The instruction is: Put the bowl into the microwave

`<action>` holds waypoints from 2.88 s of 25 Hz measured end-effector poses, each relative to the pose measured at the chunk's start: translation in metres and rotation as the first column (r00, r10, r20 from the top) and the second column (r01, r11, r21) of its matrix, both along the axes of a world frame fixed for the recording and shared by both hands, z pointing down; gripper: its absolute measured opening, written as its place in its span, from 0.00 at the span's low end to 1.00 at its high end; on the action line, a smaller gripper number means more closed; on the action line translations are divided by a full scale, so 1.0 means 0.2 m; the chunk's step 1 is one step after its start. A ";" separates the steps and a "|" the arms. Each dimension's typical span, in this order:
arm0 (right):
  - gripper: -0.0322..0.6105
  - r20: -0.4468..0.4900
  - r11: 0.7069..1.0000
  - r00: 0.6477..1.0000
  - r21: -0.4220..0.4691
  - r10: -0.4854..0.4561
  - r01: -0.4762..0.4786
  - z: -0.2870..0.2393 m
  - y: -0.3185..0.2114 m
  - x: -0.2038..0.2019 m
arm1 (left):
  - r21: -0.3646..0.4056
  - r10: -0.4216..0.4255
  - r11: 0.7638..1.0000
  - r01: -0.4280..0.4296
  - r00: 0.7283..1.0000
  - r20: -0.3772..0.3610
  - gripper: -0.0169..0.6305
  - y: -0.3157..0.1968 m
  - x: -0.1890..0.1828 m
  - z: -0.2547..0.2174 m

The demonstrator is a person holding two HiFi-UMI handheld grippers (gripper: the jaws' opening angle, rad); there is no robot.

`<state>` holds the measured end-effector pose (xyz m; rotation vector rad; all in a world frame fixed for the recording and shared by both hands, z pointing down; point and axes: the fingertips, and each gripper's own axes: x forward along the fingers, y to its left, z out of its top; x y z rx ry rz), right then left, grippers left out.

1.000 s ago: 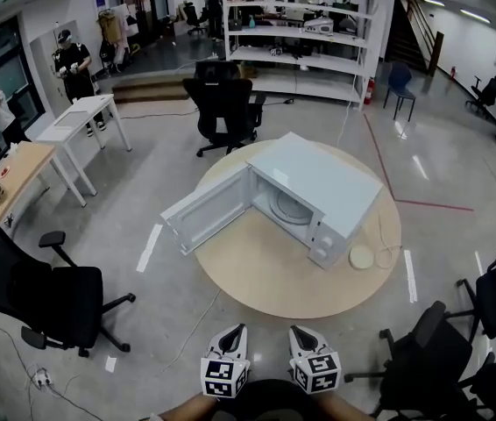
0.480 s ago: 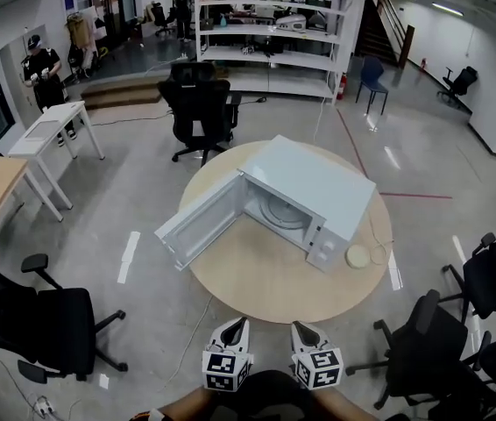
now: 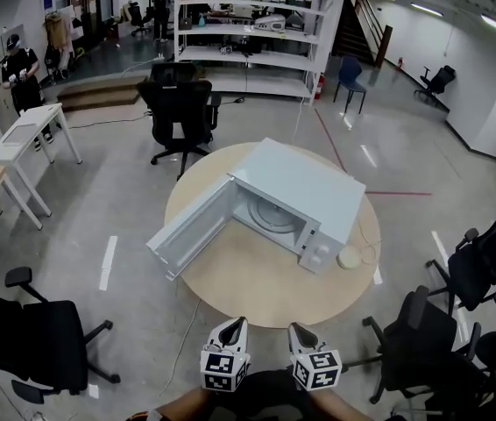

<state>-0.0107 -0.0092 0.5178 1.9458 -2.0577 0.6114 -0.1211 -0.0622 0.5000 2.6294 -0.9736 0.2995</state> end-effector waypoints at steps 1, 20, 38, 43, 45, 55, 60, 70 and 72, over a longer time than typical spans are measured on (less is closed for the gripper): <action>0.07 0.002 1.000 1.000 -0.002 0.006 -0.006 0.00 -0.01 0.01 | -0.002 0.002 1.000 -0.002 1.000 0.001 0.10 -0.01 0.01 0.00; 0.07 0.062 0.998 0.996 -0.014 0.057 -0.056 0.09 -0.33 0.72 | 0.020 0.042 0.999 -0.043 0.996 0.074 0.10 -0.30 0.68 0.01; 0.07 0.122 0.969 0.962 -0.058 0.246 -0.241 0.27 -0.41 1.53 | 0.044 0.207 0.976 -0.216 0.966 0.152 0.10 -0.39 1.45 0.12; 0.07 0.143 0.957 0.947 -0.085 0.286 -0.276 0.36 -0.42 1.73 | 0.051 0.260 0.960 -0.276 0.943 0.209 0.10 -0.36 1.60 0.21; 0.07 0.158 0.953 0.941 -0.098 0.301 -0.288 0.40 -0.42 1.80 | 0.044 0.269 0.957 -0.286 0.935 0.231 0.10 -0.36 1.64 0.25; 0.08 0.242 0.933 0.904 -0.168 0.351 -0.318 0.61 -0.47 2.08 | 0.000 0.276 0.957 -0.289 0.913 0.301 0.10 -0.36 1.80 0.39; 0.08 0.273 0.929 0.892 -0.189 0.361 -0.319 0.68 -0.52 2.14 | -0.021 0.308 0.948 -0.319 0.896 0.320 0.10 -0.34 1.87 0.47; 0.08 0.329 0.879 0.821 -0.271 0.467 -0.391 0.82 -0.55 2.23 | -0.047 0.389 0.916 -0.399 0.853 0.347 0.10 -0.31 1.97 0.57; 0.08 0.341 0.873 0.809 -0.272 0.480 -0.404 0.83 -0.56 2.24 | -0.047 0.391 0.915 -0.400 0.853 0.347 0.10 -0.31 1.97 0.57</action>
